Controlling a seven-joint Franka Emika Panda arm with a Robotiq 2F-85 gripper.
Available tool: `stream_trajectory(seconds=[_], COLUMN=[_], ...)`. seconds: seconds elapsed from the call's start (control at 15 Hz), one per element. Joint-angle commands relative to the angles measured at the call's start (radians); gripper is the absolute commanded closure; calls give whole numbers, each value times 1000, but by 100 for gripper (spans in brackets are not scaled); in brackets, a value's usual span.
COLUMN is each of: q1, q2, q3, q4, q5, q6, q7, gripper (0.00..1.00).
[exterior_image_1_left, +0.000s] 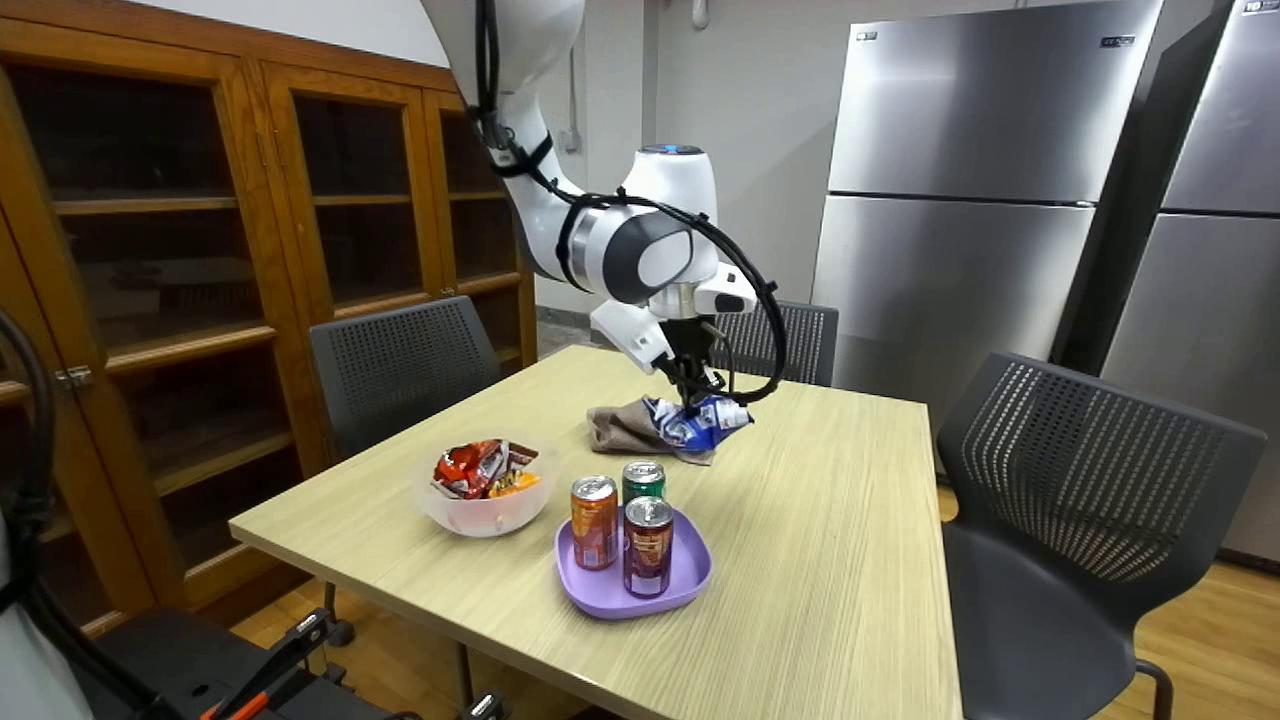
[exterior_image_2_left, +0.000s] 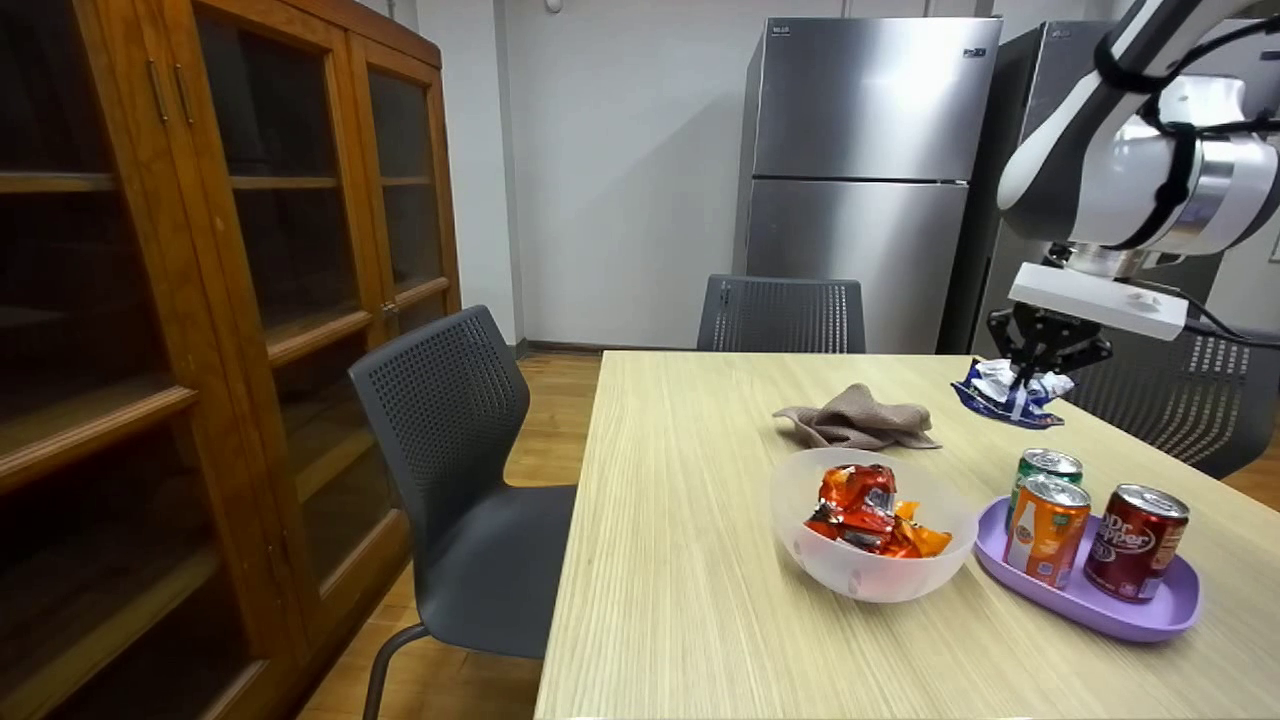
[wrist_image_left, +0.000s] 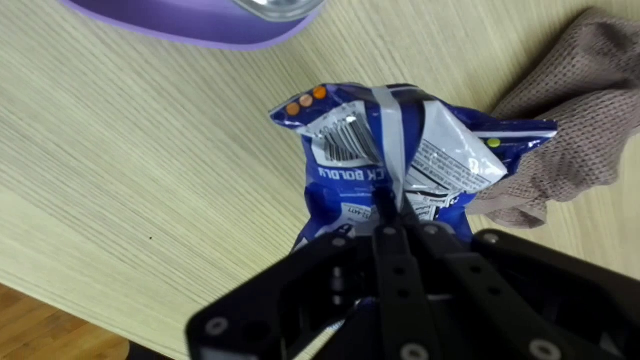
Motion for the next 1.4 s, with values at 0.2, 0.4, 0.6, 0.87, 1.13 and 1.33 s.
stream_trajectory(seconds=[0.2, 0.4, 0.6, 0.87, 1.13, 1.33], q1=[96, 146, 193, 243, 303, 307], q2=[-203, -264, -311, -342, -331, -310], q3=[0, 5, 10, 20, 15, 40], q4=[-206, -274, -327, -364, -361, -349], q5=[-43, -78, -120, -203, -241, -256], q6=[48, 63, 59, 44, 21, 9], q7=[-9, 9, 39, 116, 185, 216], gripper=[100, 100, 100, 100, 100, 100])
